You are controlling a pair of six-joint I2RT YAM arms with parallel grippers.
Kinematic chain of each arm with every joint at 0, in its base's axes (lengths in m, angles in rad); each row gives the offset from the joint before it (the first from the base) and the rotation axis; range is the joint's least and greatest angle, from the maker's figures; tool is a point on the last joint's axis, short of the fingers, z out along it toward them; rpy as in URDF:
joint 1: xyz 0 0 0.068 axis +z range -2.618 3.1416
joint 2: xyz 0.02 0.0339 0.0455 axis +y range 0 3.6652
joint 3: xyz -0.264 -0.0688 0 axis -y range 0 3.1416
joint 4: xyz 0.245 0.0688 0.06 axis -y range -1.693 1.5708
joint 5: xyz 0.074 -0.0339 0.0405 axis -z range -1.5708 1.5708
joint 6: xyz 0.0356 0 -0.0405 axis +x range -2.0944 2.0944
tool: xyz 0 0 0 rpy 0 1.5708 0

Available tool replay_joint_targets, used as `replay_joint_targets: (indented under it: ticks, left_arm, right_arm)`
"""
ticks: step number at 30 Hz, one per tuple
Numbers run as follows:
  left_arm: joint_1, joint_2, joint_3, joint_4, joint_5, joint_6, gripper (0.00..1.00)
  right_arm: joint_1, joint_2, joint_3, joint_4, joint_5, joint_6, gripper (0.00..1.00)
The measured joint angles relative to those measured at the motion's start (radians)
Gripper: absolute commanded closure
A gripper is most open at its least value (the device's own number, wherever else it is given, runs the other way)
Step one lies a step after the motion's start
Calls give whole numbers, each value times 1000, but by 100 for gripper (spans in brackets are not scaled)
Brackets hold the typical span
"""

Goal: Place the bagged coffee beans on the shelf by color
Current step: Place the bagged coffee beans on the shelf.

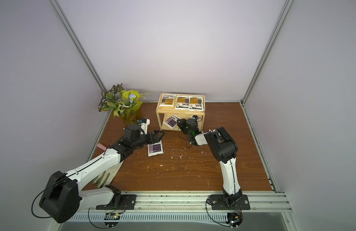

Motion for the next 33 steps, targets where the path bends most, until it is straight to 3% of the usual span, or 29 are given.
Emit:
replay_joint_targets:
  ticks: [24, 33]
  left_arm:
    - [0, 0, 0, 3, 7, 0, 0]
    - [0, -4, -1, 3, 7, 0, 0]
  right_arm:
    - [-3, 194, 230, 40, -37, 50, 53]
    - [-8, 173, 183, 79, -49, 38, 49]
